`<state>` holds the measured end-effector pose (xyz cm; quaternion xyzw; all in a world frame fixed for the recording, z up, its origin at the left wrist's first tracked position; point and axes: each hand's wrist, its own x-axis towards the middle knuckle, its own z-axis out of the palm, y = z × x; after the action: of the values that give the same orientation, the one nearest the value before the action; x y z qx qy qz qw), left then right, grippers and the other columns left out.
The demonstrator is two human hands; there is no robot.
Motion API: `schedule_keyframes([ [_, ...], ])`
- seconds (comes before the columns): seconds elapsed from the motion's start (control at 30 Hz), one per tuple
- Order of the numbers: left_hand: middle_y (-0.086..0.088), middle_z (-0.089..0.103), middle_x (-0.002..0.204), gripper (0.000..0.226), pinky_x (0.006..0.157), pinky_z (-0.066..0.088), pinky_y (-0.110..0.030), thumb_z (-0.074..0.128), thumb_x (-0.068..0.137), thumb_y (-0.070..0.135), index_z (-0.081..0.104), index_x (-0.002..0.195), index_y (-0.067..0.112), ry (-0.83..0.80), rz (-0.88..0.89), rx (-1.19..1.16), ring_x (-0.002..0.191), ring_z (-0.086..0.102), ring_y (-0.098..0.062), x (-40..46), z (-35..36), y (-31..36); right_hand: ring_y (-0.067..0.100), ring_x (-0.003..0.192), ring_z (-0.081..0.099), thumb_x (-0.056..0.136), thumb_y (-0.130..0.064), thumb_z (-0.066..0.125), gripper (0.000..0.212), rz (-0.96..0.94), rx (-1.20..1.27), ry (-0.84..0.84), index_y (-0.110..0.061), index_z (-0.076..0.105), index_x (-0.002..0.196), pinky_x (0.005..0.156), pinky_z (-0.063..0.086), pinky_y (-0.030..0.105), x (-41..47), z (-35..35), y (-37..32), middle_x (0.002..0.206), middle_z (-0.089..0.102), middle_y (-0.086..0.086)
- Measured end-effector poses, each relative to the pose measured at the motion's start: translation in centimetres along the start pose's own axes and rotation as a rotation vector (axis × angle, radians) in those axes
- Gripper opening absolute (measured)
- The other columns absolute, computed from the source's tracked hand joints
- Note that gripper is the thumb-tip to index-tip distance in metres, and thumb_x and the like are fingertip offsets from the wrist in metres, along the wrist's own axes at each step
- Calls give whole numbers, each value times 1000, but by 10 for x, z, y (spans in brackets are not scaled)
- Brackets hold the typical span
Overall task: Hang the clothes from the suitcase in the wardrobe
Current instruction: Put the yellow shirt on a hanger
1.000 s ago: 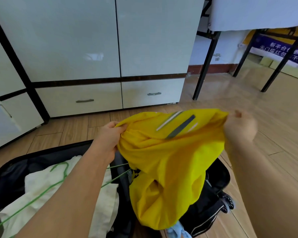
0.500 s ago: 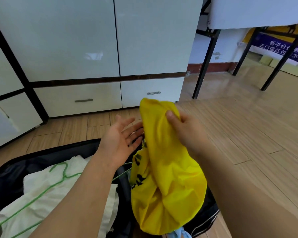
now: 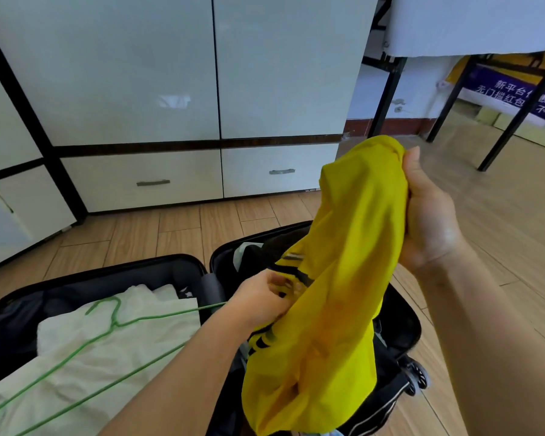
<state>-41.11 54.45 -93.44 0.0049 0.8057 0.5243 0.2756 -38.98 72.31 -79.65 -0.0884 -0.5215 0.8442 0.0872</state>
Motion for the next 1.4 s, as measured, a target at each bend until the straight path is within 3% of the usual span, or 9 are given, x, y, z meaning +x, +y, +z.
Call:
schedule_keyframes([
  [0.2, -8, 71, 111, 102, 96, 50, -52, 73, 36, 84, 63, 120, 26, -215, -250, -450, 103, 67, -32, -1, 14, 3, 28, 104, 68, 79, -49, 53, 47, -25, 26, -183, -13, 75, 100, 88, 54, 46, -3, 4, -3, 110, 71, 12],
  [0.4, -7, 62, 125, 95, 95, 50, -51, 82, 68, 40, 31, 147, 30, -147, -151, -471, 108, 62, -31, 0, 28, 2, 29, 105, 67, 83, -51, 54, 53, -36, -15, -46, -10, 65, 114, 91, 52, 49, -4, 1, -6, 113, 69, 13],
  [0.5, -11, 33, 149, 126, 100, 46, -45, 78, 66, 55, -10, 153, 31, -77, -234, -105, 123, 48, -33, -2, 30, -4, 20, 87, 64, 97, -49, 45, 51, -177, -335, 251, -6, 44, 124, 78, 53, 37, 3, -11, -7, 89, 66, 3],
  [0.53, -12, 25, 152, 114, 100, 45, -40, 70, 78, 49, -14, 152, 28, -41, -242, 7, 126, 44, -32, -1, 30, -6, 22, 87, 58, 99, -46, 42, 28, -251, -552, 421, -22, 42, 85, 78, 49, 36, 10, -20, -5, 86, 60, 3],
  [0.63, -8, 2, 158, 95, 100, 42, -33, 59, 91, 24, -13, 153, 24, 41, -202, 190, 137, 30, -31, 0, 28, -12, 32, 122, 43, 95, -41, 50, 44, -174, -1072, 751, -13, 49, 129, 101, 36, 45, 20, -48, 12, 130, 47, 12],
  [0.87, -2, 10, 160, 109, 73, 41, -16, 76, 78, 12, -2, 155, 18, 38, -129, 255, 137, 32, -24, 3, 29, -22, 20, 96, 57, 79, -61, 64, 53, 192, -1661, -135, -13, 66, 100, 72, 45, 28, -1, -50, 111, 100, 60, 7],
  [0.97, -1, 24, 156, 108, 66, 48, -18, 76, 75, 6, 6, 155, 22, 20, -92, 203, 122, 45, -20, 3, 28, -25, 24, 124, 46, 81, -53, 67, 64, 161, -1788, -138, -25, 45, 134, 96, 43, 37, -9, -45, 150, 130, 49, 3],
  [1.17, -2, 46, 141, 76, 91, 50, -33, 73, 82, 13, 34, 147, 22, 190, -29, 246, 121, 51, -23, -5, 14, -29, 20, 83, 55, 96, -25, 53, 9, 52, -1611, -65, -20, 60, 96, 67, 39, 28, 3, -60, 143, 95, 65, 7],
  [1.4, 1, 61, 75, 11, 68, 50, -32, 70, 85, 22, 70, 77, 15, 136, 1, 378, 69, 53, -13, -5, 7, -25, 9, 82, 59, 93, -21, 58, 4, -217, -1246, -141, -19, 62, 92, 71, 45, 23, 18, -27, 90, 84, 63, -8],
])
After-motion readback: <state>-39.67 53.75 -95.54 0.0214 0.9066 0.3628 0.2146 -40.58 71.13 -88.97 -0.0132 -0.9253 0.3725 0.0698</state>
